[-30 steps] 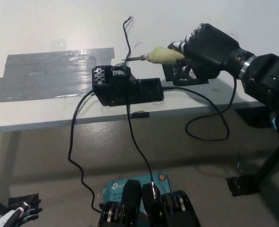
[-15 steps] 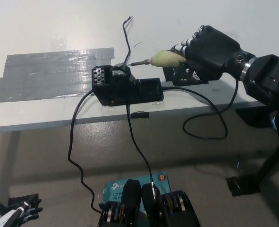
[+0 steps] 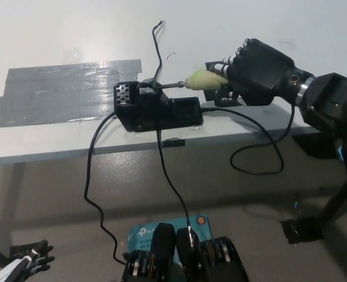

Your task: The robot uses its right hand to grab and lift the soldering gun kept on the middle of the table and puts it in its base

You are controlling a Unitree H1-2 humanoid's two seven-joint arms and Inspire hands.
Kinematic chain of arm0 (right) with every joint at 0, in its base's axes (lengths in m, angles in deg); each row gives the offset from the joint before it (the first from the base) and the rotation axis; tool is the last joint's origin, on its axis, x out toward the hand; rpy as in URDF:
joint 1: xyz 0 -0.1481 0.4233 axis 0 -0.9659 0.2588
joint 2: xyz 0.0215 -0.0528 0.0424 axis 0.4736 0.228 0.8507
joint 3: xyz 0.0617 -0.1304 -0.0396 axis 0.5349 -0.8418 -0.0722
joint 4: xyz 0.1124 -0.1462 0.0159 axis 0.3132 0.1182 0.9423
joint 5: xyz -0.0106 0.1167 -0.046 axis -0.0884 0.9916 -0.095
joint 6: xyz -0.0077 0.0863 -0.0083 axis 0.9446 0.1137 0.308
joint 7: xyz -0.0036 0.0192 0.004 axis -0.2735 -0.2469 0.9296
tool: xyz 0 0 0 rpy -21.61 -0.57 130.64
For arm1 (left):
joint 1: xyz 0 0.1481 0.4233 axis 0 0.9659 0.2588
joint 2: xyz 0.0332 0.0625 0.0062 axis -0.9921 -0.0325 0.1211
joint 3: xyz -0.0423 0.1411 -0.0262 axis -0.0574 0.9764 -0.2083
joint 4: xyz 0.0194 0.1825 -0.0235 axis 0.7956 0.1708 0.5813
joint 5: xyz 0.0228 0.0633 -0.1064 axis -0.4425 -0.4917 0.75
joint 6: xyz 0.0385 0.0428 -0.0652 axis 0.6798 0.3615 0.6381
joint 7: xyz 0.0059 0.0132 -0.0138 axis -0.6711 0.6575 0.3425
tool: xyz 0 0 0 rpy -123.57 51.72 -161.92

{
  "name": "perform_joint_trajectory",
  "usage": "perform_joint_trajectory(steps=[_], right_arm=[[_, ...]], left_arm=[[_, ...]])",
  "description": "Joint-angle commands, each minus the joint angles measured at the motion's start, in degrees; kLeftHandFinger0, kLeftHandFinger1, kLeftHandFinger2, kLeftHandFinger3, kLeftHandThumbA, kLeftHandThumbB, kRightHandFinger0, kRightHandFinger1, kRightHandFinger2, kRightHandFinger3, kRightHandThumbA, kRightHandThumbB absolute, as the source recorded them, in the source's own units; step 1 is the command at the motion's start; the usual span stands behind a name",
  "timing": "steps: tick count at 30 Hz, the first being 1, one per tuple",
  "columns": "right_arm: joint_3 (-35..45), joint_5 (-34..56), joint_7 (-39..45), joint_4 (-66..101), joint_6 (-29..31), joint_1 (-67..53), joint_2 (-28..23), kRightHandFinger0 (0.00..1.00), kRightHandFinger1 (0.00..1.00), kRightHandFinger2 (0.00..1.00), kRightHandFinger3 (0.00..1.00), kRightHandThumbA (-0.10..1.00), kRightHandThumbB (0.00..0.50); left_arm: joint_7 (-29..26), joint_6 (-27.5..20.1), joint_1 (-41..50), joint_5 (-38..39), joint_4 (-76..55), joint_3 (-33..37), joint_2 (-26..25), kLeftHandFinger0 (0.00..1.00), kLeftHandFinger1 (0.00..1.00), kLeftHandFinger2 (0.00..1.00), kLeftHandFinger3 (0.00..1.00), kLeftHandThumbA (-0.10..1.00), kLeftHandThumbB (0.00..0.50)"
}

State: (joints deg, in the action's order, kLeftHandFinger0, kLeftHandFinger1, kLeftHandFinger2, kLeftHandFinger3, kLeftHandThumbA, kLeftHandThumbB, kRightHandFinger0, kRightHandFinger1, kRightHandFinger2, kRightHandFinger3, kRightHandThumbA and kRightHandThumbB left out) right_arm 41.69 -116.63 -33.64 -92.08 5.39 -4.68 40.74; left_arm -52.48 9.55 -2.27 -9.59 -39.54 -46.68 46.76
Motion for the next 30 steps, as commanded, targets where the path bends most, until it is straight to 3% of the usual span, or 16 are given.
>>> perform_joint_trajectory(steps=[1,4,5,11,12,14,15,16,17,19,20,21,22,25,27,30], right_arm=[[-0.6,-1.5,0.3,2.4,-0.3,1.1,0.0,0.00,0.04,0.43,0.46,-0.09,0.252],[-0.8,-1.7,1.6,3.4,-1.2,1.1,0.2,0.00,0.00,0.40,0.53,-0.08,0.254],[-0.9,-1.5,2.6,2.8,-1.9,1.3,1.0,0.00,0.00,0.39,0.56,-0.05,0.226],[-1.7,-2.5,2.9,0.8,-2.1,2.6,1.5,0.00,0.00,0.36,0.57,-0.04,0.227],[-2.3,-2.8,3.5,-0.4,-1.5,3.9,1.6,0.00,0.00,0.34,0.58,-0.05,0.250],[-2.4,-2.2,4.6,-1.2,-1.1,5.4,1.7,0.00,0.00,0.29,0.59,-0.03,0.228],[-2.5,-2.0,2.9,-2.5,-0.3,6.3,2.0,0.00,0.00,0.22,0.36,0.02,0.138],[-2.7,-2.2,-0.1,-3.9,0.9,7.3,2.2,0.00,0.00,0.25,0.25,0.06,0.106],[-3.8,-3.9,-1.2,-4.5,0.9,8.2,2.1,0.00,0.00,0.27,0.30,0.03,0.137],[-4.4,-3.6,-3.7,-6.1,2.0,9.3,2.0,0.00,0.00,0.28,0.26,-0.01,0.163],[-4.9,-2.2,-5.1,-7.7,3.5,10.8,2.5,0.00,0.01,0.31,0.48,-0.02,0.215],[-5.5,-2.1,-5.0,-8.4,3.5,11.5,2.7,0.00,0.00,0.26,0.50,-0.02,0.229],[-6.5,-2.8,-5.3,-9.5,3.5,12.4,2.9,0.00,0.00,0.25,0.60,0.01,0.226],[-9.7,-2.2,-7.2,-12.0,3.5,14.3,2.9,0.00,0.00,0.14,0.48,0.00,0.247],[-12.7,-2.9,-12.8,-14.8,3.5,15.8,3.2,0.00,0.00,0.07,0.41,-0.03,0.311],[-15.3,-0.9,-14.2,-18.7,3.5,18.0,4.1,0.00,0.00,0.10,0.45,-0.02,0.276]], left_arm=[[0.1,-0.7,-0.5,-0.1,-1.4,0.0,-0.7,0.93,1.00,1.00,1.00,1.00,0.190],[0.0,-0.7,-0.5,-0.1,-1.2,0.2,-0.4,0.94,1.00,1.00,1.00,1.00,0.184],[0.1,-0.6,-0.4,-0.1,-1.4,0.2,-0.4,0.93,1.00,1.00,1.00,1.00,0.179],[-0.1,-0.4,-0.8,-0.6,-1.7,0.7,-0.3,0.93,1.00,1.00,1.00,1.00,0.191],[0.0,-0.1,-0.9,-0.5,-2.0,0.8,-0.3,0.93,1.00,1.00,1.00,1.00,0.186],[0.1,0.4,-1.2,0.0,-2.1,0.8,0.0,0.95,1.00,1.00,1.00,1.00,0.182],[0.3,0.5,-1.2,0.3,-2.1,0.7,0.0,0.98,1.00,1.00,1.00,1.00,0.191],[0.4,0.7,-1.3,0.5,-2.2,0.7,0.0,0.98,1.00,1.00,1.00,1.00,0.193],[0.5,0.5,-1.5,0.1,-2.1,1.0,-0.1,0.98,1.00,1.00,1.00,1.00,0.183],[0.5,0.7,-1.9,0.0,-2.2,1.2,-0.1,0.98,1.00,1.00,1.00,1.00,0.185],[0.1,1.0,-2.1,-0.6,-2.3,1.4,-0.2,1.00,1.00,1.00,1.00,1.00,0.173],[-0.1,1.2,-2.2,-0.8,-2.5,1.5,-0.2,1.00,1.00,1.00,1.00,1.00,0.175],[0.0,1.2,-2.5,-0.9,-2.6,1.7,-0.2,0.99,1.00,1.00,1.00,1.00,0.156],[0.1,1.8,-2.8,-0.6,-3.0,2.0,0.1,0.99,1.00,1.00,1.00,1.00,0.155],[0.3,2.0,-3.1,-0.4,-3.3,2.2,0.0,0.99,1.00,1.00,1.00,1.00,0.160],[0.2,2.5,-3.5,-0.3,-3.7,2.3,0.3,1.00,1.00,1.00,1.00,1.00,0.181]])
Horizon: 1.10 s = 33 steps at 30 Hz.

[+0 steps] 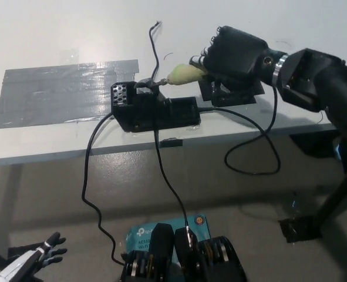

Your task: The robot uses its right hand to grab and lift the soldering gun kept on the middle of the table and puts it in its base

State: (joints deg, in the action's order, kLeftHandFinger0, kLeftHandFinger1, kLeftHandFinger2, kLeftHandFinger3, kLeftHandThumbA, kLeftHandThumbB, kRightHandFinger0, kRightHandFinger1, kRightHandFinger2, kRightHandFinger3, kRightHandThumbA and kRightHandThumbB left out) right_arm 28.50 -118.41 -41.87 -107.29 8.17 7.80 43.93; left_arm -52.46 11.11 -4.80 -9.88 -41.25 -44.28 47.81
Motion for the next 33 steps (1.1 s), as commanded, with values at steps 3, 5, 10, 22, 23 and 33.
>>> perform_joint_trajectory(steps=[3,5,10,22,23,33], right_arm=[[-3.3,1.5,-6.4,-4.3,0.8,6.0,0.4,0.00,0.00,0.11,0.42,-0.01,0.265],[-6.2,0.1,-8.4,-6.4,0.8,7.1,1.9,0.00,0.00,0.18,0.45,-0.03,0.349],[-9.4,-0.8,-12.9,-10.8,0.8,7.2,4.4,0.00,0.00,0.18,0.46,0.00,0.260],[-12.5,0.4,-21.8,-17.7,0.8,6.6,10.2,0.00,0.00,0.47,0.40,0.01,0.196],[-12.3,0.8,-21.1,-16.8,0.8,6.1,10.2,0.00,0.01,0.50,0.39,0.01,0.195],[-13.9,-1.8,-22.1,-20.9,0.8,8.6,12.2,0.00,0.01,0.53,0.34,-0.03,0.207]], left_arm=[[0.2,1.7,-1.5,-0.4,-2.5,0.6,-0.7,1.00,1.00,1.00,1.00,1.00,0.192],[0.4,1.1,-1.7,-1.0,-2.2,1.3,-1.0,1.00,1.00,1.00,1.00,1.00,0.205],[0.2,1.7,-2.1,-1.2,-3.1,2.1,-0.6,1.00,1.00,1.00,1.00,1.00,0.201],[0.1,2.5,-2.6,-2.3,-4.4,3.8,-1.0,1.00,1.00,1.00,1.00,1.00,0.154],[0.2,2.5,-2.6,-2.5,-4.4,4.1,-1.0,1.00,1.00,1.00,1.00,1.00,0.171],[0.0,2.3,-2.9,-2.8,-4.6,4.0,-0.7,1.00,1.00,1.00,1.00,1.00,0.173]])
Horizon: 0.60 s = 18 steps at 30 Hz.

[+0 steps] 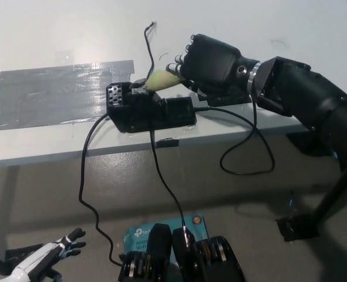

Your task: The robot uses its right hand to grab and lift the soldering gun kept on the middle of the table and puts it in its base

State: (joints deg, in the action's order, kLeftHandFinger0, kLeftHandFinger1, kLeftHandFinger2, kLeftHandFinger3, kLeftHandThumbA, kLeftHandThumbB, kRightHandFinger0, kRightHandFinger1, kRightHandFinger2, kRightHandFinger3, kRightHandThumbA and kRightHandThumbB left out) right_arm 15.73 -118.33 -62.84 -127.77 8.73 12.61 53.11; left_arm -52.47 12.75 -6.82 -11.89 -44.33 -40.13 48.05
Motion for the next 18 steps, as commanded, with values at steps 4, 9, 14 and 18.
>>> perform_joint_trajectory(steps=[4,9,14,18], right_arm=[[-1.3,-1.7,-2.6,-0.8,0.2,4.6,4.4,0.00,0.00,0.53,0.35,-0.02,0.233],[-1.2,-2.4,-2.8,-0.9,0.2,5.4,5.7,0.00,0.02,0.53,0.29,0.04,0.207],[-0.2,-0.3,1.7,-0.5,0.2,5.9,6.6,0.00,0.09,0.58,0.30,-0.05,0.238],[4.3,5.0,23.6,3.0,-2.2,5.0,7.0,1.00,1.00,1.00,1.00,0.24,0.491]], left_arm=[[0.2,-0.3,-1.2,-1.0,-1.0,0.2,-0.9,1.00,1.00,1.00,1.00,1.00,0.182],[0.2,-0.5,-1.7,-1.2,-0.6,0.5,-0.7,1.00,1.00,1.00,1.00,1.00,0.156],[0.2,-1.3,-2.0,-1.4,0.0,0.7,-0.9,0.99,1.00,1.00,1.00,1.00,0.156],[0.5,-0.8,-1.9,-1.7,-0.4,0.9,-1.4,0.99,1.00,1.00,1.00,1.00,0.141]])
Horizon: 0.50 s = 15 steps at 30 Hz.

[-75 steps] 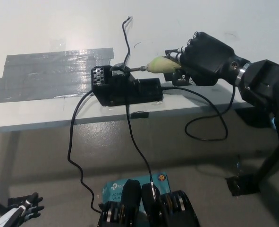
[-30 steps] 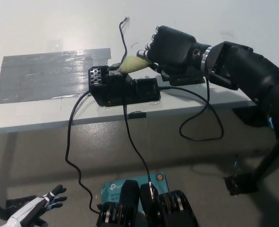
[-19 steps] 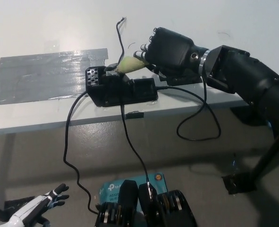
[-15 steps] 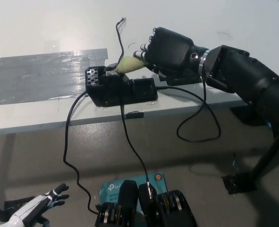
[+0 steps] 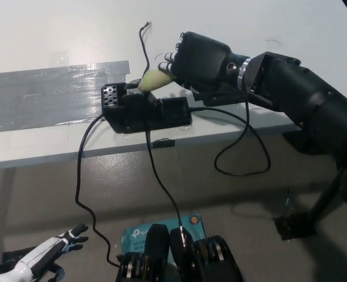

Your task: The robot uses its right hand to grab and lift the soldering gun kept on the middle of the table and puts it in its base

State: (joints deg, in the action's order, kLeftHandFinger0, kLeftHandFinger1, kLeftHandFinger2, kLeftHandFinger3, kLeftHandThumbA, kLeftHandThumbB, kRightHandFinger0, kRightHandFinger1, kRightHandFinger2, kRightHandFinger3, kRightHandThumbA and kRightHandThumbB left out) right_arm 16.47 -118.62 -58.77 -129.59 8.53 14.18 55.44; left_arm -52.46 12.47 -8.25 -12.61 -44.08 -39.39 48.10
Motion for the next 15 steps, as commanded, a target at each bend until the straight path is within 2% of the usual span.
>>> perform_joint_trajectory(steps=[1,2,4,5,7,9,12,15], right_arm=[[4.3,5.4,22.8,6.3,-4.9,2.7,4.8,1.00,1.00,1.00,1.00,0.33,0.500],[4.8,5.6,26.2,7.8,-6.9,2.2,4.8,1.00,1.00,1.00,1.00,0.38,0.500],[5.8,6.2,32.1,10.8,-10.0,1.3,4.6,1.00,1.00,1.00,1.00,0.43,0.500],[6.1,6.2,34.1,11.8,-11.1,0.9,4.7,1.00,1.00,1.00,1.00,0.50,0.500],[6.7,6.3,37.3,13.2,-12.7,0.5,4.9,1.00,1.00,1.00,1.00,0.53,0.500],[7.7,6.9,42.7,16.9,-15.7,0.2,4.8,1.00,1.00,1.00,1.00,0.62,0.500],[9.6,9.1,46.4,19.9,-17.3,-0.3,4.7,1.00,1.00,1.00,1.00,0.62,0.500],[11.3,11.3,49.0,22.7,-17.7,-0.4,5.1,1.00,1.00,1.00,1.00,0.65,0.500]], left_arm=[[0.5,-0.5,-0.7,-0.9,-0.6,0.2,-1.4,0.99,1.00,1.00,1.00,1.00,0.150],[0.6,-0.4,-0.7,-0.8,-0.6,0.1,-1.3,1.00,1.00,1.00,1.00,1.00,0.148],[0.6,-0.2,-0.6,-0.5,-0.6,0.1,-1.1,1.00,1.00,1.00,1.00,1.00,0.149],[0.5,-0.7,-0.6,-0.6,-0.2,0.1,-1.0,0.98,1.00,1.00,1.00,1.00,0.159],[0.3,-0.4,-0.4,-0.8,-0.7,0.1,-1.0,0.98,1.00,1.00,1.00,1.00,0.144],[0.4,-0.5,-0.5,-0.8,-0.3,0.2,-1.1,1.00,1.00,1.00,1.00,1.00,0.151],[0.6,0.4,-0.7,-0.6,-0.2,0.1,-1.0,1.00,1.00,1.00,1.00,1.00,0.169],[0.6,0.2,-0.4,-0.1,-0.2,-0.5,-1.1,1.00,1.00,1.00,1.00,1.00,0.164]])
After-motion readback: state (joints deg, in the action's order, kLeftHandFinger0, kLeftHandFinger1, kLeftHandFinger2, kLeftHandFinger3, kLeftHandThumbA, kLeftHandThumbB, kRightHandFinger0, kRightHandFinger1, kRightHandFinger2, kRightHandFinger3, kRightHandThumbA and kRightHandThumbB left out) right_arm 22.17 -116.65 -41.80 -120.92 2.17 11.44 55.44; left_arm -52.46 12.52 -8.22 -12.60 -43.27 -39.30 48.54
